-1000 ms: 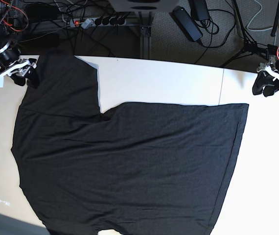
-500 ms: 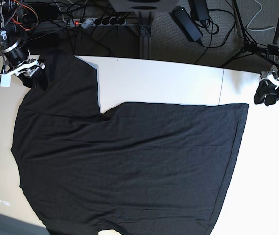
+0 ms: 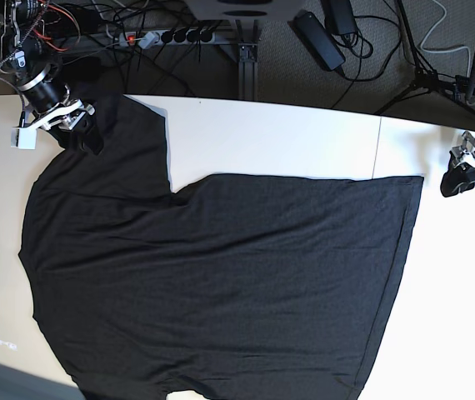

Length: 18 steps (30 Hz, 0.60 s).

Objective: Fold the T-shirt properly
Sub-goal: 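Lower both grippers and pinch the shirt's shoulder edges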

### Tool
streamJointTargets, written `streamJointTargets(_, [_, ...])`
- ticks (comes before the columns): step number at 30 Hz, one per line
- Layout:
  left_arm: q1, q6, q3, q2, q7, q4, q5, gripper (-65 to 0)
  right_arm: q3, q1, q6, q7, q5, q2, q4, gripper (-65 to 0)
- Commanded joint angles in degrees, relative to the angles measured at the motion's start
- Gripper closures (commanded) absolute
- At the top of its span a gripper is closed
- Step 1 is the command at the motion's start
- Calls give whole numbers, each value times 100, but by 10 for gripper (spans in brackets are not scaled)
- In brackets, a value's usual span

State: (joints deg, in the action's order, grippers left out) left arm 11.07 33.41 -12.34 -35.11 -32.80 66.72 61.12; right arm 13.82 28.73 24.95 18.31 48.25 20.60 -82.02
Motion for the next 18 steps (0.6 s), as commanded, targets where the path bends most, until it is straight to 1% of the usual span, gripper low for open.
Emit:
streamJointTargets(1, [-22,50,87,-92,-138,31,24,-362,-109,129,120,848,-339,-50,107,-379])
streamJointTargets(7, [-26,55,627,35,-269,33,96,-362,-109,129,120,846,-433,-109,107,-380])
streamJointTargets(18, [-28,63,1460,282,-254,33,-116,-362,-109,129,118,804,-389,-109,105,-379])
